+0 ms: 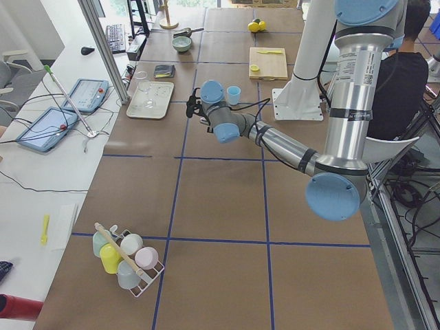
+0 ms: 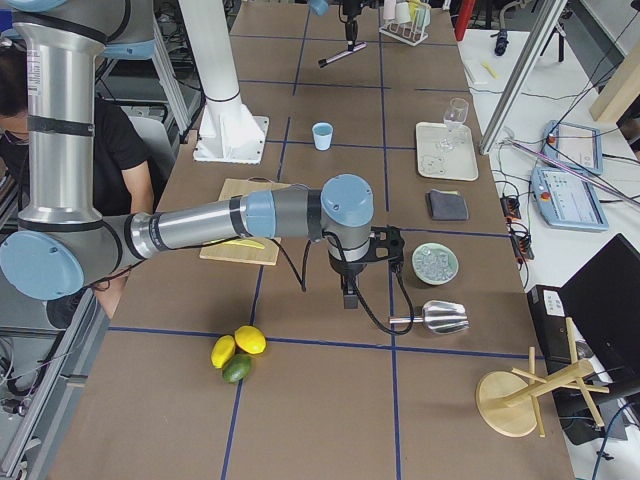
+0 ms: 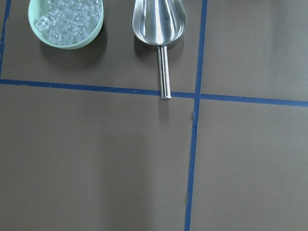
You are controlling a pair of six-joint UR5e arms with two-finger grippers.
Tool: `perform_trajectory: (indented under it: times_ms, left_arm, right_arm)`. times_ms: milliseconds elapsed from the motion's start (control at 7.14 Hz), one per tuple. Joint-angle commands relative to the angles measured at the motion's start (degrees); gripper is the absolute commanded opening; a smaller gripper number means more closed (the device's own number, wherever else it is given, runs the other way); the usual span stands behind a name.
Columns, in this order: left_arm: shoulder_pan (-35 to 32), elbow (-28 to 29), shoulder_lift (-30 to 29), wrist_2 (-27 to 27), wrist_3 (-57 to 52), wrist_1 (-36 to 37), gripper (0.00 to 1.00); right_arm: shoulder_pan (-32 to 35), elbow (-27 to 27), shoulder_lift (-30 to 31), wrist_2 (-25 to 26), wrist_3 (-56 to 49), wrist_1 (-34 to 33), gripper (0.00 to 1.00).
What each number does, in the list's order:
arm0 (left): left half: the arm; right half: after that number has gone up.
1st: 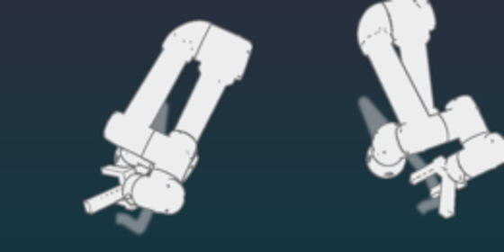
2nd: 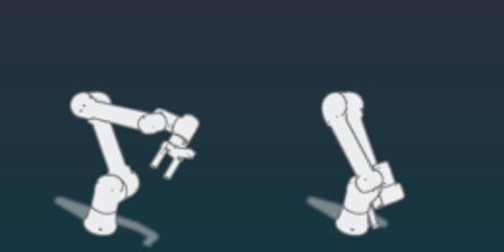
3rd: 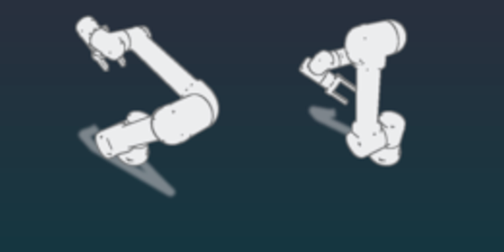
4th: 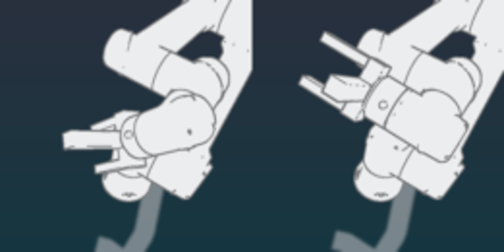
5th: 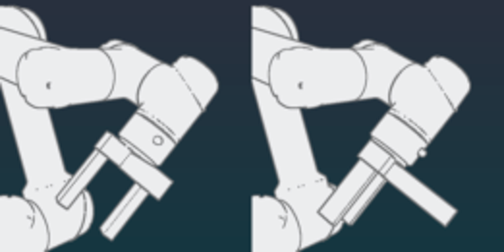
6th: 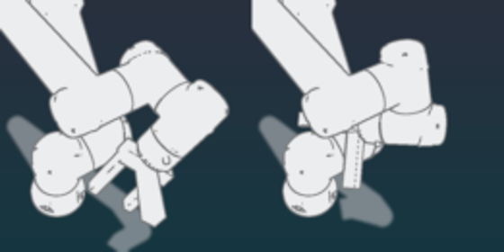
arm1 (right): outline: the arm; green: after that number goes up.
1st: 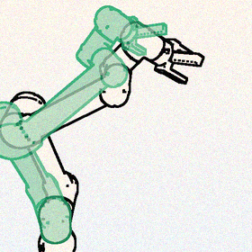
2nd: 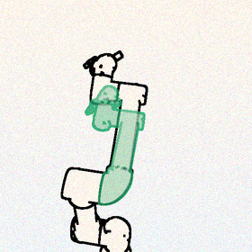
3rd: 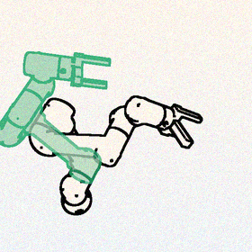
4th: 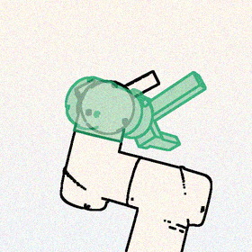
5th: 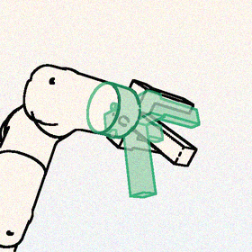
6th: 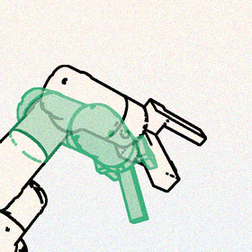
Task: Squeeze lemon into cup
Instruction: 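Lift the muddler out of the cup and carry it back with the left gripper, then lower the muddler onto the table and open the left gripper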
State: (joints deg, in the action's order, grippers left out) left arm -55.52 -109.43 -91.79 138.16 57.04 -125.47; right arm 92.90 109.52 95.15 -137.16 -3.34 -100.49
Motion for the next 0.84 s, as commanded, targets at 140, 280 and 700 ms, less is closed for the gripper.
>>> perform_trajectory:
  times_ms: [140,280,700]
  left_arm:
    - [0.67,3.08,3.11,-0.43,-0.61,7.86,0.0]
    - [1.37,4.47,3.2,-0.69,-3.22,8.04,0.0]
    - [4.01,5.01,-2.04,-11.99,-17.85,28.34,0.0]
  right_arm:
    - [0.0,0.17,-0.05,0.05,0.0,0.03,1.0]
    - [-0.09,0.17,-0.22,0.14,0.09,0.12,1.0]
    - [-0.09,0.17,-1.1,0.4,0.18,0.12,1.0]
